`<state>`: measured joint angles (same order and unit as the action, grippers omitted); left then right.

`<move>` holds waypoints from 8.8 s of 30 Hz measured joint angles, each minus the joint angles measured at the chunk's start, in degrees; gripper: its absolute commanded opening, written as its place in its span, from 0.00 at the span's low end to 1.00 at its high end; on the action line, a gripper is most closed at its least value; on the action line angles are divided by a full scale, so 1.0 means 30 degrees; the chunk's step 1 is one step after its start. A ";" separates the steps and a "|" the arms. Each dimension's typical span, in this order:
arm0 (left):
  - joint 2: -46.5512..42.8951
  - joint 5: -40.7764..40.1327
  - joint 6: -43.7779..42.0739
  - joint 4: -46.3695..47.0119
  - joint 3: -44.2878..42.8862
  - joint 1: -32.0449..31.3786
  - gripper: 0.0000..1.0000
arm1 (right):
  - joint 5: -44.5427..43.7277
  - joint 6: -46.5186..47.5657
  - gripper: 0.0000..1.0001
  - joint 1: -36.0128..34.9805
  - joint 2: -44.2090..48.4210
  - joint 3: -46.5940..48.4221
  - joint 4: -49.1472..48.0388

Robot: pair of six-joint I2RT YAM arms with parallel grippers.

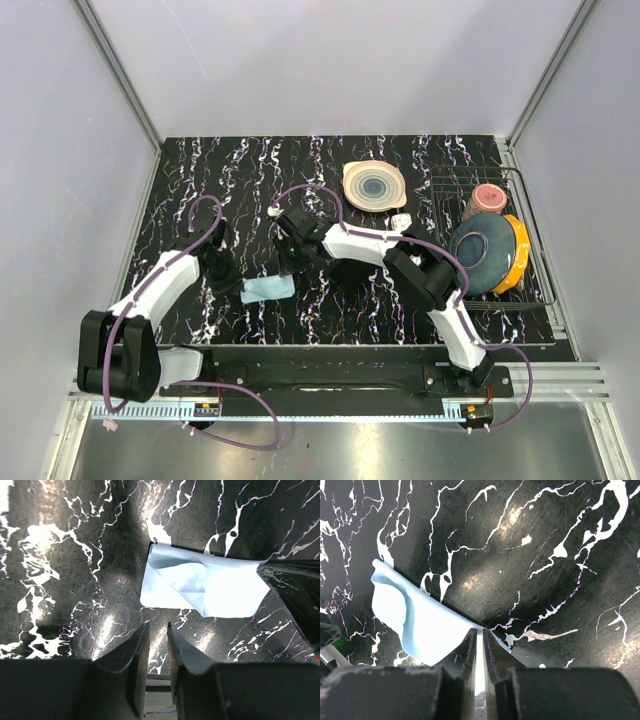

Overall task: Organize the sunglasses
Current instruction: Smooth out the folded cleaning cloth at the center of the board, then pick up the folded cleaning cloth from the center of the board, then place the folded cleaning cloth in the sunglasses case.

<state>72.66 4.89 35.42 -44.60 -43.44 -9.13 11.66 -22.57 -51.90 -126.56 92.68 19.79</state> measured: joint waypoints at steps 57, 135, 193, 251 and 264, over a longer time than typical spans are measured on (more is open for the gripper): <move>-0.0051 -0.2266 0.1304 0.0707 0.0277 0.3657 0.32 | 0.6426 -0.0051 0.14 -0.1596 -0.2142 0.1020 -0.3104; 0.2098 0.1224 0.0656 0.3497 0.1239 0.0656 0.54 | -0.5916 0.0270 0.00 -0.1224 -0.1362 0.4007 0.6535; 0.0801 0.0131 0.3803 0.3402 -0.1260 -0.3643 0.00 | -0.6280 0.1464 0.00 -0.0605 0.3264 0.1443 0.6907; 1.1511 0.0036 1.0601 0.3235 -1.0615 -1.0382 0.00 | -0.9981 0.4925 0.00 0.4430 0.6492 -0.5166 0.3636; 0.7978 -0.0991 1.3799 0.3585 -0.8590 -1.1089 0.00 | -0.9041 0.3993 0.00 0.4430 0.7650 -0.5450 0.3825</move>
<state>96.60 1.91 76.82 -33.85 -69.21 -42.39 -15.46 -10.59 -38.61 -103.61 76.34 31.27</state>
